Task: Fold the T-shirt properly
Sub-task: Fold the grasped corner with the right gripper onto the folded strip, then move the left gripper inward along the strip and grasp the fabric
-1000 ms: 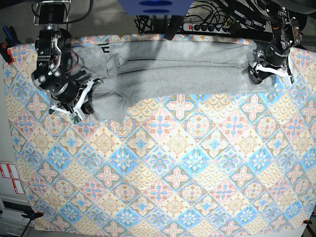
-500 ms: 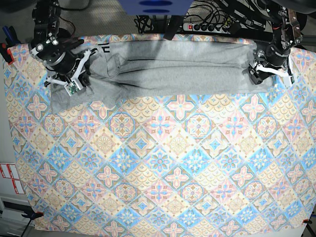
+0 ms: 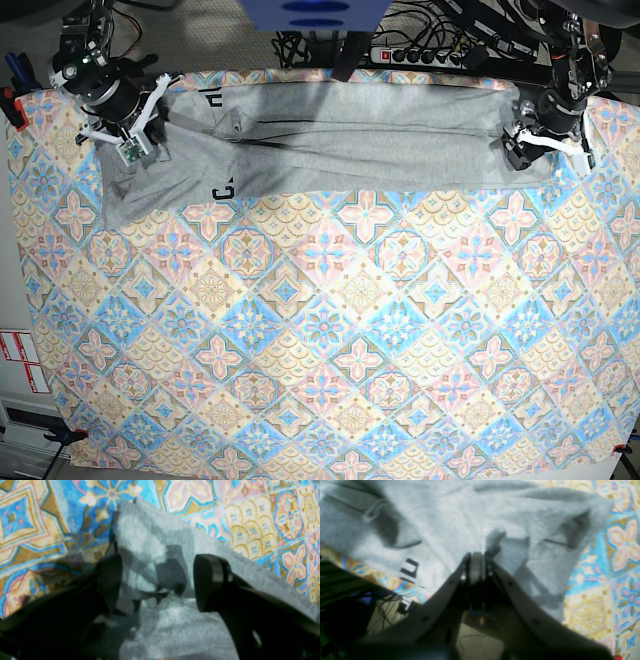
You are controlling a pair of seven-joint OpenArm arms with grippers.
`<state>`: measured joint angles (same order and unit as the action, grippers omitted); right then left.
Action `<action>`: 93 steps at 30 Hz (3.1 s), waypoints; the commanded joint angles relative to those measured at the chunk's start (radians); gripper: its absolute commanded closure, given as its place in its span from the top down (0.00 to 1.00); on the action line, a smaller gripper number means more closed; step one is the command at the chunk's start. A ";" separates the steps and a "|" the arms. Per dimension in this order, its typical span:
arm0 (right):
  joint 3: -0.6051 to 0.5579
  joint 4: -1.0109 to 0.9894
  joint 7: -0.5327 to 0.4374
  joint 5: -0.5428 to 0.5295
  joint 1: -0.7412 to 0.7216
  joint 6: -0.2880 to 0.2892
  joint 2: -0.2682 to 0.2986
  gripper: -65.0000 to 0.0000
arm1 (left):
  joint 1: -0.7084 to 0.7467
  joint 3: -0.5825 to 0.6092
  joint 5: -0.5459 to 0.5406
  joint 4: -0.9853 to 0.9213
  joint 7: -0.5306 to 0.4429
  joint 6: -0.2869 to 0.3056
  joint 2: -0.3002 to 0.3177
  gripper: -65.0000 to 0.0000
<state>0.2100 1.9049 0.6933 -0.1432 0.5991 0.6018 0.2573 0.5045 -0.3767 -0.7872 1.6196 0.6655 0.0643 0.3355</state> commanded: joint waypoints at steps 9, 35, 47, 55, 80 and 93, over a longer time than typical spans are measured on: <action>0.012 0.011 0.052 -0.011 -0.005 0.002 0.010 0.26 | -0.005 -0.008 -0.008 0.012 -0.017 0.006 0.017 0.67; -0.284 -0.236 0.044 -0.011 -0.305 0.000 -0.011 0.29 | 0.004 -0.127 0.002 0.012 -0.008 0.010 0.023 0.67; -0.294 -0.347 0.001 -0.011 -0.322 0.000 -0.033 0.29 | -0.119 -0.124 0.082 -0.137 0.124 0.010 0.023 0.67; -0.291 -0.344 0.001 -0.011 -0.321 0.000 -0.033 0.29 | -0.120 -0.052 0.110 -0.157 0.122 0.010 0.018 0.67; -0.287 -0.278 0.007 -0.012 -0.321 0.000 -0.033 0.29 | -0.146 -0.100 0.097 -0.180 0.115 0.114 0.018 0.00; -0.286 -0.278 0.001 -0.012 -0.321 0.000 -0.033 0.29 | -0.071 -0.123 0.071 0.023 0.124 0.124 -0.040 0.00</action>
<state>-0.0807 1.6062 0.7132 -0.1429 0.2852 0.5983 0.2184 0.4267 -0.5003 -0.7067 1.6176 0.7986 0.1825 0.2878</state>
